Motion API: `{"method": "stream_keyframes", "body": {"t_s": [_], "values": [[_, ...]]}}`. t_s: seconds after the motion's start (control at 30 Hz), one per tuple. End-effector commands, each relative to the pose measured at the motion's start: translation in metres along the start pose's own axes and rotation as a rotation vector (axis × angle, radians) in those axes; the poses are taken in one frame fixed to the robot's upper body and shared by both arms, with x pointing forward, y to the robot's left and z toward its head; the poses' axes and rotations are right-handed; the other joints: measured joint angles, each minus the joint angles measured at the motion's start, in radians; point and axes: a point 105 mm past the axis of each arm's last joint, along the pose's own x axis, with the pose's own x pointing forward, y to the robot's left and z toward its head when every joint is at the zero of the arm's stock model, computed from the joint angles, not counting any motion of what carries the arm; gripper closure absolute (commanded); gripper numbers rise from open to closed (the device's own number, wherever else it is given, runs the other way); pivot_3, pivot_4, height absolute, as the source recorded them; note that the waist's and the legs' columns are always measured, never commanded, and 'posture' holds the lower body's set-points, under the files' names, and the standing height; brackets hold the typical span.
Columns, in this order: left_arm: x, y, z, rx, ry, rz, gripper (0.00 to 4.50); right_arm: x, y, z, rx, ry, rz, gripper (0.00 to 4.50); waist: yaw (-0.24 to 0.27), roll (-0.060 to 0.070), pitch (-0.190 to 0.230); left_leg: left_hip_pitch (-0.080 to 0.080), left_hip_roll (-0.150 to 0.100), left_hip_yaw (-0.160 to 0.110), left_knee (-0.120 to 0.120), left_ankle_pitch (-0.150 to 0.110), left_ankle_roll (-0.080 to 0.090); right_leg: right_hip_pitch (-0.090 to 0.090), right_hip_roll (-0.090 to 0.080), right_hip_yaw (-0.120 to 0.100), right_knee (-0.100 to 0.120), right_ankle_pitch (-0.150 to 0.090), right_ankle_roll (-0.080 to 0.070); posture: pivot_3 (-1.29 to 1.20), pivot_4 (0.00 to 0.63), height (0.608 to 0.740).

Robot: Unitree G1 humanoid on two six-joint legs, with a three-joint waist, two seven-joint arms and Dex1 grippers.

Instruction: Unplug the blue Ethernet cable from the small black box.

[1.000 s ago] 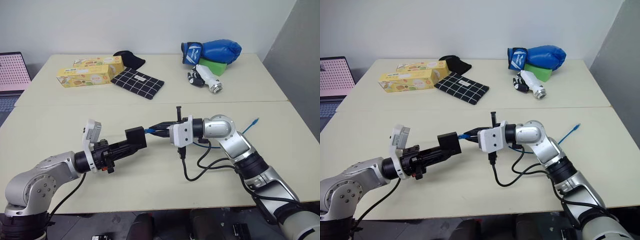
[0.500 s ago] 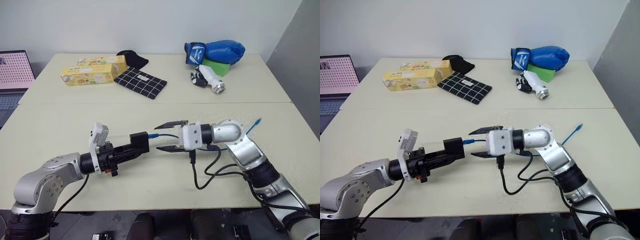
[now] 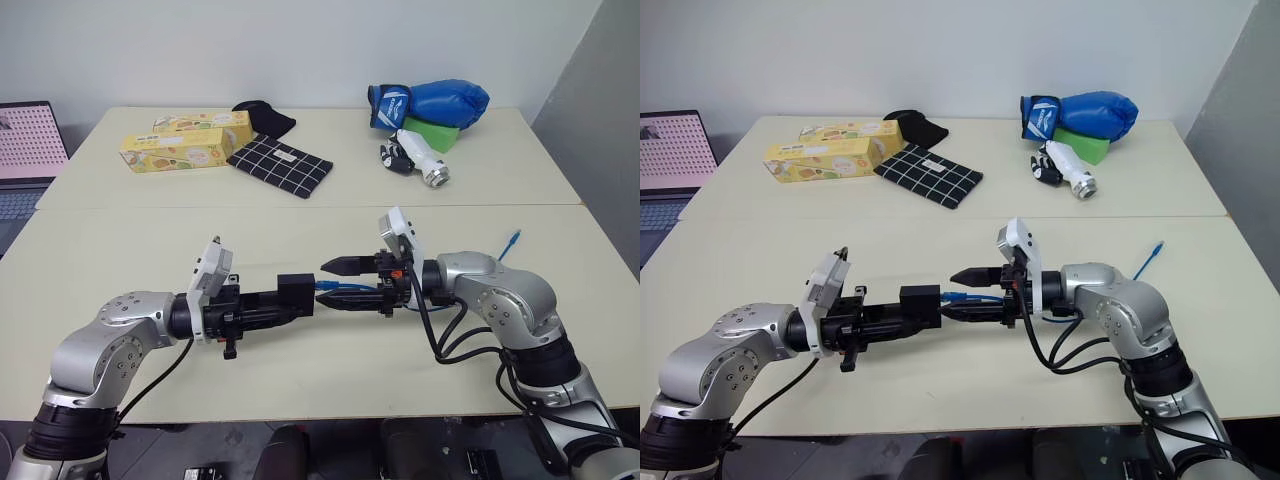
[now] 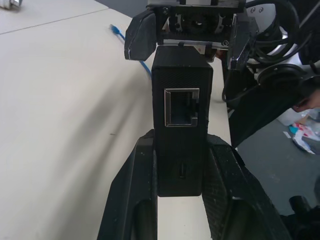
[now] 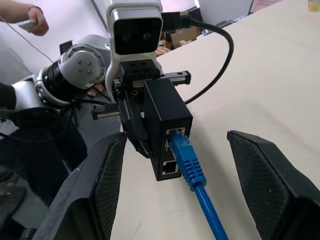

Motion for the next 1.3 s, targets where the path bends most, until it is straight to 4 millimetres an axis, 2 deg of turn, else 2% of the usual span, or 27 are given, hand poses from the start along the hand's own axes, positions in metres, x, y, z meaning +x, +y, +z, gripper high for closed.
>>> {"method": "stream_keyframes", "body": {"t_s": [0.03,0.4,0.5,0.67,0.8,0.87,1.07,1.13,1.3], "values": [[0.000,-0.003,0.007,0.040,0.000,-0.025,3.70,0.001,0.011,0.009,-0.015,-0.024,0.044,1.10,0.000,0.000,0.000,0.000,0.000,0.000,0.000,0.000,0.000,0.000,0.000,0.000,0.000,0.000,0.000,0.00,0.150,0.740],[0.001,-0.004,0.005,0.031,-0.012,-0.023,3.70,0.005,0.010,0.006,-0.016,-0.008,0.044,1.10,0.000,0.000,0.000,0.000,0.000,0.000,0.000,0.000,0.000,0.000,0.003,0.000,0.000,0.000,0.000,0.00,0.150,0.740],[0.003,-0.005,0.004,0.030,-0.013,-0.025,3.70,0.005,0.009,0.006,-0.029,0.004,0.043,1.56,0.000,0.000,0.000,0.000,0.000,0.000,0.000,0.000,0.000,0.000,0.003,0.000,0.000,0.000,0.000,0.00,0.150,0.740],[0.004,-0.006,0.003,0.031,-0.006,-0.036,3.70,0.006,0.011,0.003,-0.039,0.021,0.050,2.61,0.000,0.000,0.000,0.000,0.000,0.000,0.000,0.000,0.000,0.000,0.003,0.000,0.000,0.000,0.000,0.00,0.150,0.740],[0.004,-0.006,0.001,0.030,-0.006,-0.039,3.70,0.005,0.012,0.002,-0.046,0.034,0.057,3.68,0.000,0.000,0.000,0.000,0.000,0.000,0.000,0.000,0.000,0.000,0.003,0.000,0.000,0.000,0.000,0.00,0.150,0.740],[0.005,-0.007,0.000,0.033,-0.002,-0.043,3.70,0.005,0.013,0.002,-0.041,0.034,0.064,4.09,0.000,0.000,0.000,0.000,0.000,0.000,0.000,0.000,0.000,0.000,0.003,0.000,0.000,0.000,0.000,0.00,0.150,0.740],[0.003,-0.009,-0.005,0.036,0.013,-0.055,3.70,0.001,0.018,0.000,0.002,0.053,0.114,4.18,0.001,0.000,0.000,0.000,0.001,0.000,0.000,0.000,0.000,0.000,0.003,0.000,0.000,0.000,0.000,0.00,0.150,0.740],[0.003,-0.009,-0.006,0.037,0.015,-0.060,3.70,0.000,0.020,0.000,0.017,0.059,0.127,4.46,0.001,0.000,0.000,0.000,0.001,0.000,0.000,0.000,0.000,0.000,0.003,0.000,0.000,0.000,0.000,0.00,0.150,0.740],[0.002,-0.010,-0.008,0.036,0.017,-0.066,3.70,-0.001,0.022,-0.002,0.042,0.078,0.148,4.47,0.001,0.000,0.000,0.000,0.000,0.000,0.000,0.000,0.000,0.000,0.003,0.000,0.000,0.000,0.000,0.00,0.150,0.740]]}}
